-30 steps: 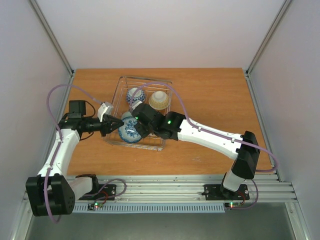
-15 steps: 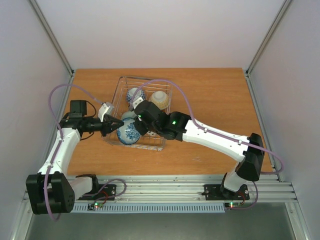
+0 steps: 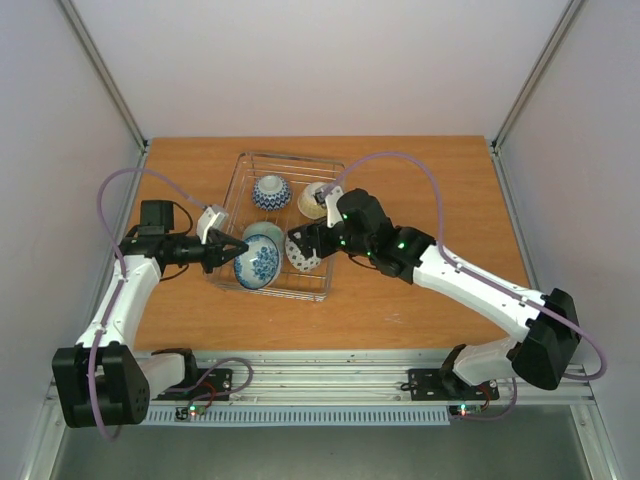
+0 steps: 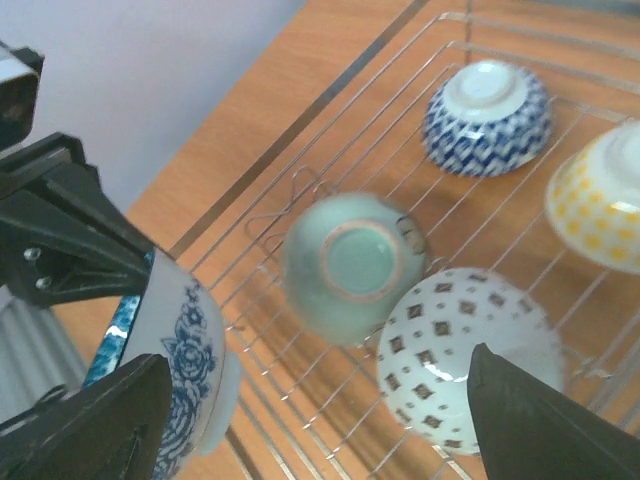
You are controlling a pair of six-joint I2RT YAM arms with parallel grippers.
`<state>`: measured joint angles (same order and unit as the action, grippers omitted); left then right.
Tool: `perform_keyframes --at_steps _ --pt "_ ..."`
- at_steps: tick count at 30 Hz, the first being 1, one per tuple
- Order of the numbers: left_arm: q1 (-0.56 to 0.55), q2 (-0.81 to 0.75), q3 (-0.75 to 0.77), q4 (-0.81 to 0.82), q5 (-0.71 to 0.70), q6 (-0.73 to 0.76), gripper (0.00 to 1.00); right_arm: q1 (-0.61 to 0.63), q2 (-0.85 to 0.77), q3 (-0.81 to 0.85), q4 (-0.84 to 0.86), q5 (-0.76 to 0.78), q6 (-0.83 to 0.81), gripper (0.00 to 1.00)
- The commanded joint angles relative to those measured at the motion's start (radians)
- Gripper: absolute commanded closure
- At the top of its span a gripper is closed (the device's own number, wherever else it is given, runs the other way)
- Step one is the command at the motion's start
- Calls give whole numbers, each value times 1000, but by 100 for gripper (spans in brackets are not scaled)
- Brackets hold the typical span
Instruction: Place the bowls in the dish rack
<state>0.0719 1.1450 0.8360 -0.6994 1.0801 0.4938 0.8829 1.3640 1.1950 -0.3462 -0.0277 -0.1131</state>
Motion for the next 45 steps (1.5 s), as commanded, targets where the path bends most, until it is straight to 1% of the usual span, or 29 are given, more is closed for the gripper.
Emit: perform_keyframes --at_steps 1,4,6,9,14,19,22,27,31,34,37,41,45 --pt "3 -19 37 14 70 -6 99 -31 -1 -86 206 -319 197 13" --pt "3 -22 37 8 68 2 100 -38 11 -164 354 -436 303 2" --pt "3 -24 37 6 66 3 100 -46 21 -216 477 -522 387 1" --pt "3 -26 35 6 68 6 99 -50 20 -281 618 -567 479 1" --pt "3 -25 35 2 79 11 100 -50 23 -326 702 -592 545 1" --pt "3 -27 37 -7 86 21 100 -51 78 -351 809 -635 619 1" --pt "2 -33 37 -14 86 28 100 -51 100 -358 817 -625 640 1" --pt "3 -38 33 -9 88 31 100 -45 75 -368 720 -563 595 1" --pt "2 -28 35 -12 93 32 100 -40 75 -368 707 -566 581 1" --pt "3 -28 35 -14 93 36 99 -38 97 -370 747 -590 597 1" --pt "3 -30 35 -14 91 37 100 -38 127 -372 825 -629 631 2" --pt "3 -30 36 -15 90 37 99 -38 159 -370 907 -678 675 9" --pt "3 -30 36 -15 91 37 100 -38 172 -368 933 -704 690 15"
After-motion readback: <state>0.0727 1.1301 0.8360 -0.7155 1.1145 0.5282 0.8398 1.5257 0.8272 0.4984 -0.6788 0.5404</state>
